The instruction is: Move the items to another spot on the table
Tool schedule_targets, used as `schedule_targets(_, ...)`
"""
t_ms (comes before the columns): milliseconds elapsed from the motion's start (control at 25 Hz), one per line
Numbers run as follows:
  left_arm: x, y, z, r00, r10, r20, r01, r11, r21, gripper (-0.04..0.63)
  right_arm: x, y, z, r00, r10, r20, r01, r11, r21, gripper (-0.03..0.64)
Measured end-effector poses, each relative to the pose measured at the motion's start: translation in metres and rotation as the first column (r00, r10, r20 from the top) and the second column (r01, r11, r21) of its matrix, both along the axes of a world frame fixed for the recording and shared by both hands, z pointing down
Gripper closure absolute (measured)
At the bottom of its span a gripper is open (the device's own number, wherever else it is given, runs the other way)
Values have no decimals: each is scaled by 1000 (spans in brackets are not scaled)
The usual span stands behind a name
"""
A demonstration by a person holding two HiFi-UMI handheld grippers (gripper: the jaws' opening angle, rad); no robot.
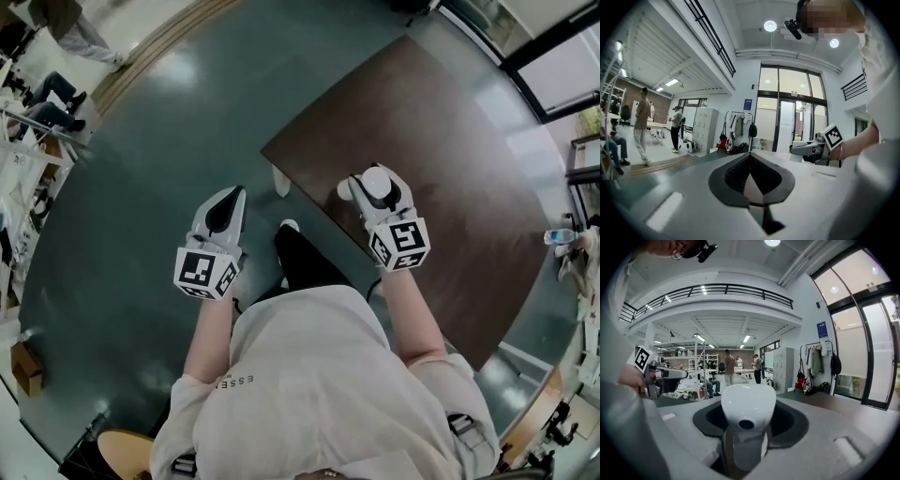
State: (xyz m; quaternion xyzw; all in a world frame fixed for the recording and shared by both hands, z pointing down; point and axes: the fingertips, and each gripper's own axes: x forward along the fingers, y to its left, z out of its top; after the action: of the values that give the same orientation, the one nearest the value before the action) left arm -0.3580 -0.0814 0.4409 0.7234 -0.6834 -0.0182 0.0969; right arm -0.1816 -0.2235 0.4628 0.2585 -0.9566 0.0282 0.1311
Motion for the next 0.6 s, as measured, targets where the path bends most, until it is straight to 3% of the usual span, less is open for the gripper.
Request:
schedule_targets(280,-51,-59,-1,1000,-2,0,2,1000,-5,580,-58,-63,10,1000,-2,-19,2,1000,8,414)
schedule_targets(600,-92,-131,16,996,87,-13,-88,996,-25,580,-97,-121,40,997,60,-52,-60,998,-2,414)
